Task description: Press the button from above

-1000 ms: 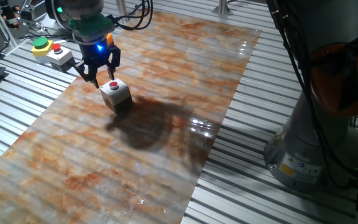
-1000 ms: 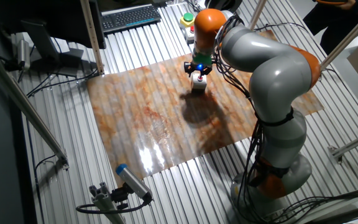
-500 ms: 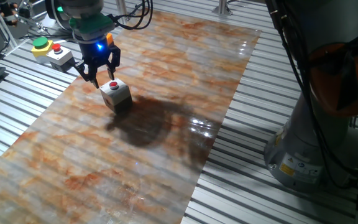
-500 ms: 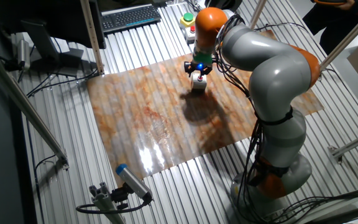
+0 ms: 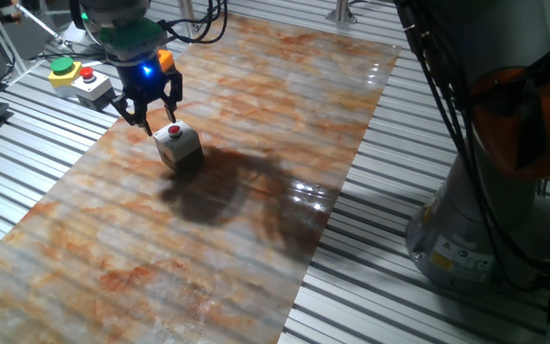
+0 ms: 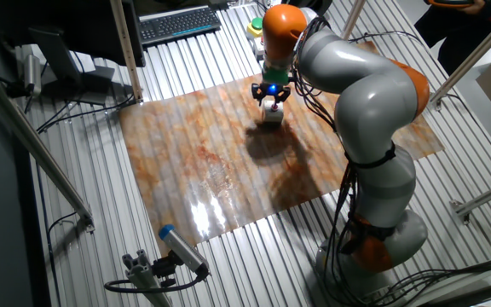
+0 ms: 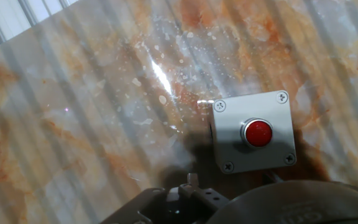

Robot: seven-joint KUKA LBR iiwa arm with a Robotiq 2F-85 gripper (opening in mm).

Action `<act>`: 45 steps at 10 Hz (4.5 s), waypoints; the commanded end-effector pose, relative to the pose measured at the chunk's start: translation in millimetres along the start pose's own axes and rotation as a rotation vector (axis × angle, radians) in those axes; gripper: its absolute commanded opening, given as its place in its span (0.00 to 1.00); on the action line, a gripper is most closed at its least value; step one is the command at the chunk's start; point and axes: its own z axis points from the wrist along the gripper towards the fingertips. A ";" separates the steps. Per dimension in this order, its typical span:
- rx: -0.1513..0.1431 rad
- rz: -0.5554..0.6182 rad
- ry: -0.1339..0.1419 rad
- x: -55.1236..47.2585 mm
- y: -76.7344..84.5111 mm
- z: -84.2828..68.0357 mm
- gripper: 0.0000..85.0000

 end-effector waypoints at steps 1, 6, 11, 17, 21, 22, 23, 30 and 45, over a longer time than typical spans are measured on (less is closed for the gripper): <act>-0.008 -0.003 0.007 -0.2 -0.1 0.0 0.60; 0.003 -0.009 0.007 -0.2 -0.1 0.0 0.60; 0.000 -0.009 0.007 -0.2 -0.1 0.0 0.60; 0.000 -0.012 0.003 -5.2 0.7 1.7 0.60; 0.006 -0.017 -0.005 -14.3 1.2 11.5 0.60; 0.006 -0.017 -0.005 -15.5 1.4 12.5 0.60; 0.007 -0.018 -0.004 -17.3 1.5 14.3 0.60; -0.003 -0.041 0.000 -28.2 -8.4 29.8 0.60; -0.020 -0.051 -0.004 -31.6 -10.8 48.4 0.60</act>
